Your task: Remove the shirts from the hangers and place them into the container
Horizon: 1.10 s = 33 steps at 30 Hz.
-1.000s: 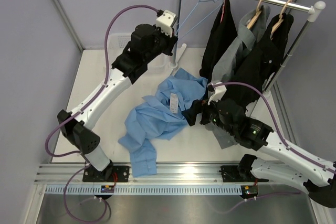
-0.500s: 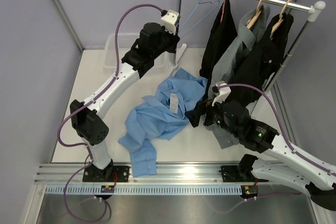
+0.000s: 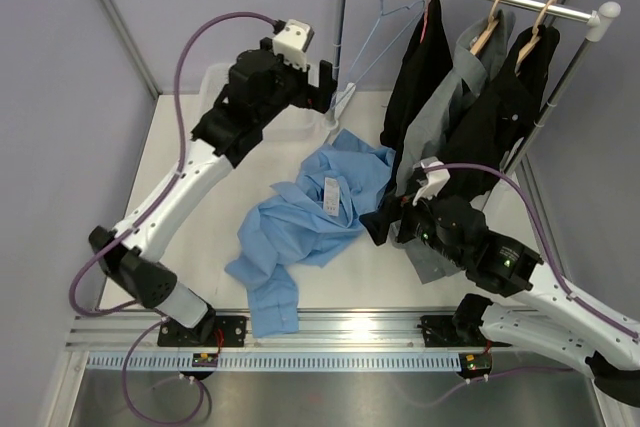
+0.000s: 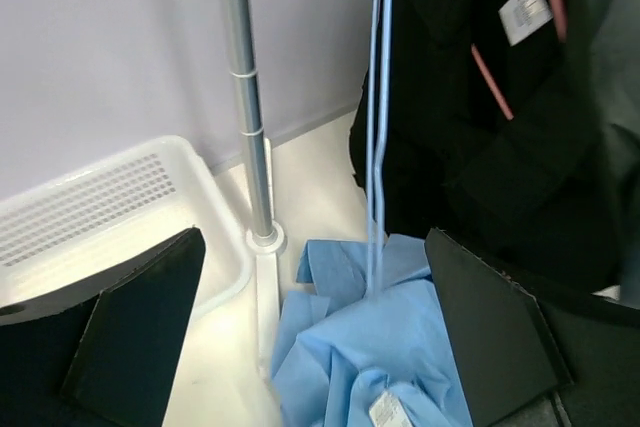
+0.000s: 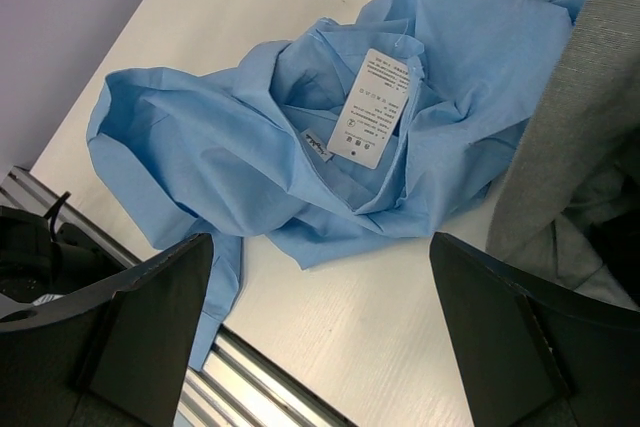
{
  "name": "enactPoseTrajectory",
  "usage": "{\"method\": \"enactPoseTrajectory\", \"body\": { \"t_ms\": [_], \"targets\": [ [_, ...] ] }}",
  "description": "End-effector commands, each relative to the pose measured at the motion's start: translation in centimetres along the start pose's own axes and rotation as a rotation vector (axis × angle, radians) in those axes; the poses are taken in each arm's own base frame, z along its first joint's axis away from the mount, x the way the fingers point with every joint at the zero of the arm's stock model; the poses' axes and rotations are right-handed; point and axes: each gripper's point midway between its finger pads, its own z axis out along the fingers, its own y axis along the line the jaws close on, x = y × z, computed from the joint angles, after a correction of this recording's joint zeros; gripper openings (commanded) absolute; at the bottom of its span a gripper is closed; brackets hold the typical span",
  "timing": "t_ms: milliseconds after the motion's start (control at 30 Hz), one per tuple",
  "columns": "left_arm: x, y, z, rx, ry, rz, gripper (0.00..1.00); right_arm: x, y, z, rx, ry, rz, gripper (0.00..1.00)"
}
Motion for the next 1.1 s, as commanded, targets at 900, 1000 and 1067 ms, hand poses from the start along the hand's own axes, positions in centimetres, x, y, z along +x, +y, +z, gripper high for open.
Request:
{"method": "enactPoseTrajectory", "body": {
  "t_ms": [900, 1000, 1067],
  "targets": [
    [25.4, -3.9, -10.2, -0.020, 0.431, -0.445, 0.99, -3.0, -3.1, -5.1, 0.101, -0.126, -0.049, 0.99],
    [26.8, -4.7, -8.0, -0.020, 0.440, -0.468, 0.99, -2.9, -3.3, -5.3, 0.109, -0.127, -0.051, 0.99],
    [27.4, -4.4, -6.7, -0.062, 0.430, -0.476, 0.99, -2.8, -3.6, -5.4, 0.118, -0.130, -0.052, 0.99]
  ]
}}
